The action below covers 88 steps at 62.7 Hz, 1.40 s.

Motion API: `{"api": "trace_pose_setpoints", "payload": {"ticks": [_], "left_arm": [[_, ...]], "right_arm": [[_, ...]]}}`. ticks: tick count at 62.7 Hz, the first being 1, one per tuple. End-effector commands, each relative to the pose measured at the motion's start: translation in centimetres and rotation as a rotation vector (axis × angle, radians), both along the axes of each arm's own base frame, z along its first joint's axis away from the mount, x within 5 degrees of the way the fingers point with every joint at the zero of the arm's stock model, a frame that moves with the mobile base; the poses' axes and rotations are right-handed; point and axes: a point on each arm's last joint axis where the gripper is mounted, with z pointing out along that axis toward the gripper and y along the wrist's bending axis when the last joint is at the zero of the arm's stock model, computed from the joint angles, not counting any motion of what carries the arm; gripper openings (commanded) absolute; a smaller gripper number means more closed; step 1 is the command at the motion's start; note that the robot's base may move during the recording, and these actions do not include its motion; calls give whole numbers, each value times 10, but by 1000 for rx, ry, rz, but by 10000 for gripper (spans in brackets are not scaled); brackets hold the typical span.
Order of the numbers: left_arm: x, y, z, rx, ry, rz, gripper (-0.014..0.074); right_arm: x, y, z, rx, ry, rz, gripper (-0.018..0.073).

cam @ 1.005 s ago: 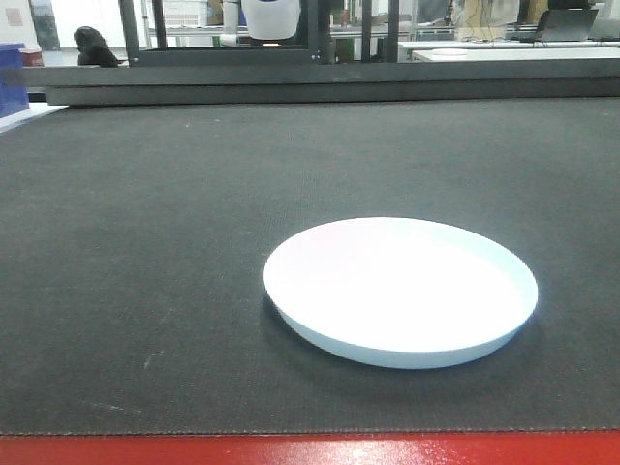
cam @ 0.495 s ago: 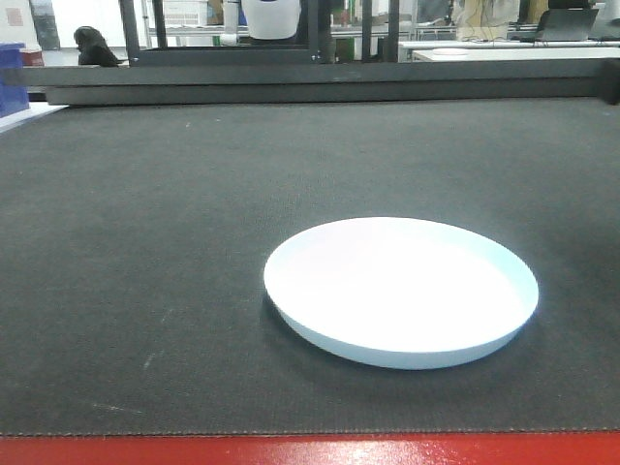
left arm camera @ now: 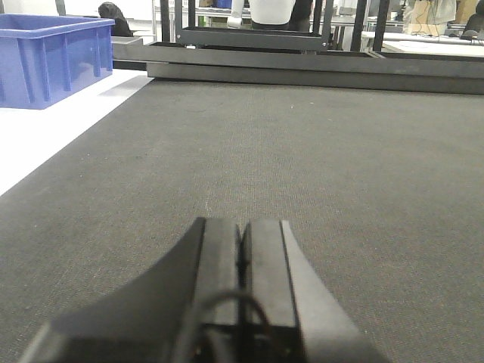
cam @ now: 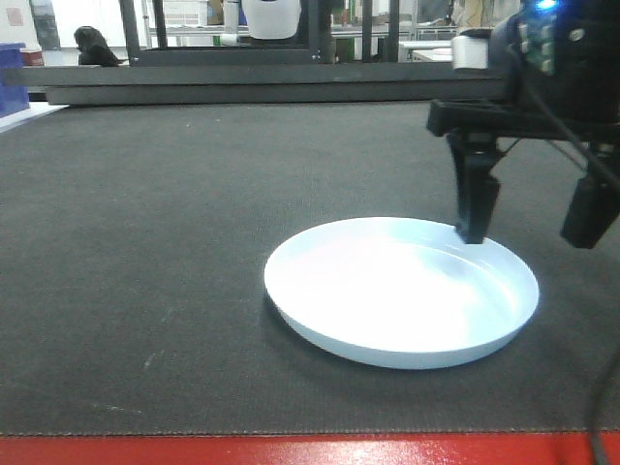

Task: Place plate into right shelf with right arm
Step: 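Lower the right gripper onto the plate rim and close on it, then lift the white plate upright off the table with the right gripper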

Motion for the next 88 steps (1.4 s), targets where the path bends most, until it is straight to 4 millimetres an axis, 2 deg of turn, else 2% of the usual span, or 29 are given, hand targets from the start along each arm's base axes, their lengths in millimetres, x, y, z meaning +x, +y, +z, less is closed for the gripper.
{"api": "trace_pose_setpoints", "payload": {"ticks": [1,10,22,38,54,72,79,88], "left_arm": [[-1,1,5,-18,-89,9,-128],[-1,1,5,-18,-89,9,-128],[-1,1,5,-18,-89,9,-128],[-1,1,5,-18,-89,9,-128],[-1,1,5,-18,-89,9,-128],[-1,1,5,-18,-89,9,-128],[-1,1,5,-18,-89,9,-128],[-1,1,5,-18,-89,9,-128]], "right_arm": [[5,3,14,20,-48,-17,623],[10,5,4,12,-20,-31,623],[10,4,3,15,-19,-83,617],[7,2,-3,-3,-6,-116,400],[8,2,-2,0,-18,-116,284],[8,1,-1,-7,-24,-109,43],[5,0,6,3,-46,-109,48],[-3,-3,35,43,-146,-113,48]]}}
